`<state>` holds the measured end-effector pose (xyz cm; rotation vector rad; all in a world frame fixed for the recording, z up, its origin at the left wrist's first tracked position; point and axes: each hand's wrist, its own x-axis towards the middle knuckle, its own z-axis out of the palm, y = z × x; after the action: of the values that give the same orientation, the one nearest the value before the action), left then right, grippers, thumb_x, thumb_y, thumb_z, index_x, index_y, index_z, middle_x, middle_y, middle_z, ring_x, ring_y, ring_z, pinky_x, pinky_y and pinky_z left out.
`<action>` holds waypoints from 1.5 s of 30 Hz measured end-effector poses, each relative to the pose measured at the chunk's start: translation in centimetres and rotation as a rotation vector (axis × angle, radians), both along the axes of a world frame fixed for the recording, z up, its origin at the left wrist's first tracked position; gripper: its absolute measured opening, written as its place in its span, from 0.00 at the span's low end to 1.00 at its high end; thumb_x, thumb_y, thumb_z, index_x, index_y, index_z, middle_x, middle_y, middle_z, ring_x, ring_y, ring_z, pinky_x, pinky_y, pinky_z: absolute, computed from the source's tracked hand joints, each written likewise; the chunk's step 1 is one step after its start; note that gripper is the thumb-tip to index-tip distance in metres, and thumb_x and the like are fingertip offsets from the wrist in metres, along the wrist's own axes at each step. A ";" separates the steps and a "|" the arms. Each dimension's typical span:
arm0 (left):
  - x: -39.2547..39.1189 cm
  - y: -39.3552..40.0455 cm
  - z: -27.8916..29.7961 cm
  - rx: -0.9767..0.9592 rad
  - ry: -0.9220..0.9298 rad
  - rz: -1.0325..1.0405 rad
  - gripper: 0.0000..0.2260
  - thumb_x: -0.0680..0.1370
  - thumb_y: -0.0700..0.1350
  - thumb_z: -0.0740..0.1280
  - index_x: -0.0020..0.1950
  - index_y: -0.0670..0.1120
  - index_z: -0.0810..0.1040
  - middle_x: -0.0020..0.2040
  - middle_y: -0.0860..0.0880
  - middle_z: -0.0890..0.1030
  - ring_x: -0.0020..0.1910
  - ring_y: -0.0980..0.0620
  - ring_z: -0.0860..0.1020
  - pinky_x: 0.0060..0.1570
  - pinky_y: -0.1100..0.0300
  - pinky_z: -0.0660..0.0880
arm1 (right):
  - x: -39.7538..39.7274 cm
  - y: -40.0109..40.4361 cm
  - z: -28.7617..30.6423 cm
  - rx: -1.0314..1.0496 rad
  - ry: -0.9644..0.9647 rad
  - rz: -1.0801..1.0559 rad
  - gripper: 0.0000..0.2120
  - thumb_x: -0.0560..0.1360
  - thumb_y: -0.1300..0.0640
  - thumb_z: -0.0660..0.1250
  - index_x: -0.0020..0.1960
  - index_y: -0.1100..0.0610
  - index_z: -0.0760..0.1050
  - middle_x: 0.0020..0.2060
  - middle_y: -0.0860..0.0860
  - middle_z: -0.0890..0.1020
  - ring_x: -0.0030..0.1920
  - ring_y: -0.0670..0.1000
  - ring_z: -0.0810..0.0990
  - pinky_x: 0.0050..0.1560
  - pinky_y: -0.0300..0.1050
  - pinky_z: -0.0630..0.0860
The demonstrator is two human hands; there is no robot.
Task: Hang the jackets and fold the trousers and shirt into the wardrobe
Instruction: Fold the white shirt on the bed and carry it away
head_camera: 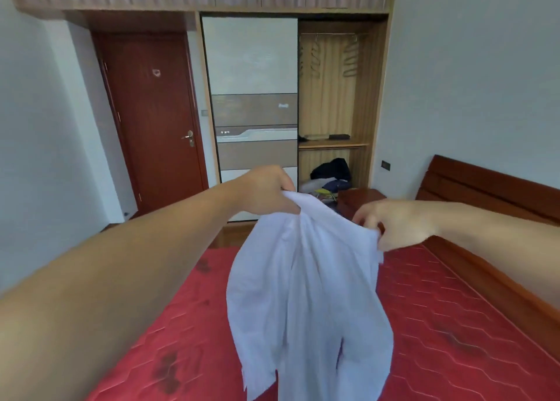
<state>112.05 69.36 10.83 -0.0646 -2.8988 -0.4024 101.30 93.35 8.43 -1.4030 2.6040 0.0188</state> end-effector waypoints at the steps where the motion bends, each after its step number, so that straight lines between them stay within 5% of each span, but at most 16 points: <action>1: -0.6 0.8 -0.3 -0.011 -0.004 0.032 0.18 0.73 0.48 0.72 0.25 0.48 0.71 0.21 0.54 0.66 0.22 0.57 0.65 0.22 0.70 0.60 | 0.3 -0.4 -1.3 -0.017 -0.074 0.050 0.09 0.71 0.63 0.67 0.50 0.58 0.83 0.57 0.44 0.78 0.57 0.45 0.75 0.60 0.42 0.73; 6: -2.8 3.4 -1.9 -0.055 0.005 0.222 0.17 0.73 0.46 0.68 0.25 0.45 0.71 0.25 0.47 0.68 0.27 0.50 0.65 0.30 0.60 0.64 | 0.6 -1.2 -8.1 -0.144 -0.532 0.123 0.12 0.69 0.53 0.73 0.48 0.38 0.78 0.44 0.36 0.83 0.47 0.39 0.81 0.44 0.30 0.75; 8: -2.7 3.4 -2.0 -0.014 -0.001 0.289 0.15 0.72 0.47 0.69 0.27 0.44 0.75 0.27 0.45 0.73 0.30 0.48 0.69 0.32 0.58 0.68 | -0.8 -0.8 -9.9 -0.189 -0.545 0.105 0.16 0.67 0.49 0.75 0.52 0.38 0.76 0.49 0.36 0.82 0.50 0.39 0.80 0.47 0.32 0.76; 12: -0.3 3.4 -2.1 -0.159 -0.354 0.314 0.17 0.70 0.54 0.74 0.29 0.45 0.76 0.27 0.49 0.71 0.30 0.50 0.68 0.33 0.59 0.66 | -5.5 -0.1 -8.0 0.000 0.203 0.225 0.15 0.69 0.44 0.69 0.51 0.52 0.82 0.71 0.45 0.69 0.68 0.51 0.67 0.62 0.50 0.73; 15: 1.4 5.0 -3.4 -0.189 -0.667 0.313 0.09 0.69 0.55 0.75 0.39 0.51 0.83 0.35 0.55 0.79 0.40 0.52 0.77 0.40 0.59 0.73 | -7.0 -0.3 -4.4 0.025 0.323 0.235 0.09 0.67 0.49 0.66 0.33 0.54 0.77 0.66 0.51 0.74 0.59 0.55 0.75 0.46 0.49 0.77; 17: 1.7 6.5 -4.4 -0.042 -0.780 0.259 0.07 0.71 0.55 0.75 0.44 0.53 0.83 0.39 0.57 0.80 0.42 0.53 0.78 0.41 0.62 0.76 | -7.5 -0.9 -3.1 0.044 0.325 0.342 0.11 0.66 0.54 0.63 0.33 0.62 0.76 0.55 0.59 0.80 0.54 0.61 0.79 0.45 0.55 0.78; 20: 1.5 8.7 -5.4 0.378 -0.815 0.097 0.03 0.75 0.48 0.72 0.45 0.52 0.80 0.35 0.48 0.71 0.31 0.54 0.67 0.32 0.66 0.70 | -8.0 -0.8 -2.7 -0.036 0.240 0.456 0.07 0.69 0.67 0.63 0.38 0.71 0.76 0.42 0.66 0.80 0.49 0.65 0.78 0.50 0.59 0.75; 23: 1.0 9.6 -6.1 0.685 -0.874 0.001 0.06 0.76 0.48 0.66 0.51 0.47 0.76 0.26 0.54 0.63 0.25 0.55 0.56 0.33 0.60 0.58 | -8.5 0.2 -2.5 -0.236 0.099 0.427 0.05 0.70 0.73 0.65 0.38 0.69 0.79 0.48 0.64 0.81 0.54 0.58 0.77 0.54 0.52 0.71; 26: 0.4 10.0 -7.2 0.484 -0.938 0.026 0.12 0.78 0.48 0.67 0.35 0.56 0.79 0.25 0.57 0.60 0.25 0.54 0.57 0.33 0.60 0.58 | -9.8 1.4 -2.3 -0.245 0.043 0.383 0.10 0.73 0.70 0.65 0.39 0.61 0.82 0.57 0.56 0.80 0.59 0.41 0.72 0.56 0.30 0.68; 28: 0.0 10.2 -7.6 0.209 -0.878 0.081 0.08 0.76 0.52 0.69 0.37 0.59 0.80 0.29 0.57 0.69 0.27 0.56 0.67 0.34 0.62 0.67 | -10.4 1.7 -2.2 -0.176 0.020 0.366 0.12 0.73 0.71 0.64 0.37 0.59 0.81 0.58 0.53 0.79 0.56 0.32 0.72 0.46 0.19 0.63; 32: -1.2 10.1 -7.1 -0.323 -0.674 0.089 0.10 0.73 0.54 0.70 0.47 0.49 0.80 0.43 0.52 0.79 0.43 0.49 0.78 0.39 0.59 0.74 | -11.4 2.7 -2.4 0.046 0.051 0.267 0.08 0.73 0.70 0.64 0.43 0.67 0.82 0.56 0.55 0.81 0.46 0.28 0.74 0.40 0.21 0.68; 35: -2.1 10.2 -6.4 -0.479 -0.451 0.032 0.12 0.74 0.54 0.69 0.45 0.46 0.78 0.45 0.48 0.80 0.44 0.46 0.78 0.43 0.54 0.77 | -11.7 3.1 -2.5 0.135 0.142 0.206 0.07 0.73 0.63 0.67 0.49 0.62 0.83 0.50 0.58 0.83 0.48 0.46 0.82 0.46 0.37 0.78; 37: -2.7 10.4 -5.7 -0.213 -0.344 -0.002 0.11 0.74 0.52 0.71 0.43 0.44 0.80 0.43 0.48 0.80 0.43 0.48 0.77 0.45 0.52 0.76 | -11.9 3.2 -2.6 0.242 0.289 0.077 0.11 0.72 0.56 0.71 0.54 0.52 0.82 0.48 0.52 0.83 0.47 0.53 0.83 0.49 0.48 0.80; 42: -2.4 12.2 -3.8 0.709 -0.470 -0.175 0.13 0.68 0.46 0.74 0.47 0.39 0.81 0.37 0.41 0.71 0.36 0.47 0.69 0.35 0.65 0.70 | -12.3 3.4 -3.3 0.227 0.374 -0.037 0.12 0.70 0.50 0.73 0.52 0.48 0.80 0.47 0.50 0.83 0.48 0.54 0.82 0.51 0.51 0.80; 44: -2.4 12.7 -3.4 0.780 -0.547 -0.270 0.03 0.69 0.45 0.72 0.37 0.48 0.80 0.29 0.47 0.68 0.29 0.52 0.67 0.32 0.66 0.68 | -12.1 4.7 -3.4 0.228 0.404 0.013 0.09 0.71 0.48 0.71 0.51 0.47 0.80 0.46 0.49 0.83 0.48 0.54 0.82 0.48 0.48 0.78; 45: -2.7 12.8 -3.5 0.655 -0.552 -0.294 0.06 0.72 0.45 0.71 0.35 0.51 0.81 0.27 0.52 0.70 0.28 0.56 0.68 0.31 0.67 0.67 | -11.8 5.9 -3.5 0.208 0.418 0.055 0.08 0.71 0.48 0.69 0.49 0.46 0.80 0.44 0.49 0.83 0.46 0.54 0.82 0.44 0.47 0.76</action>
<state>109.33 82.15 7.35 -0.3176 -3.0873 -1.6203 89.51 99.29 4.93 -1.5276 2.7725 0.6363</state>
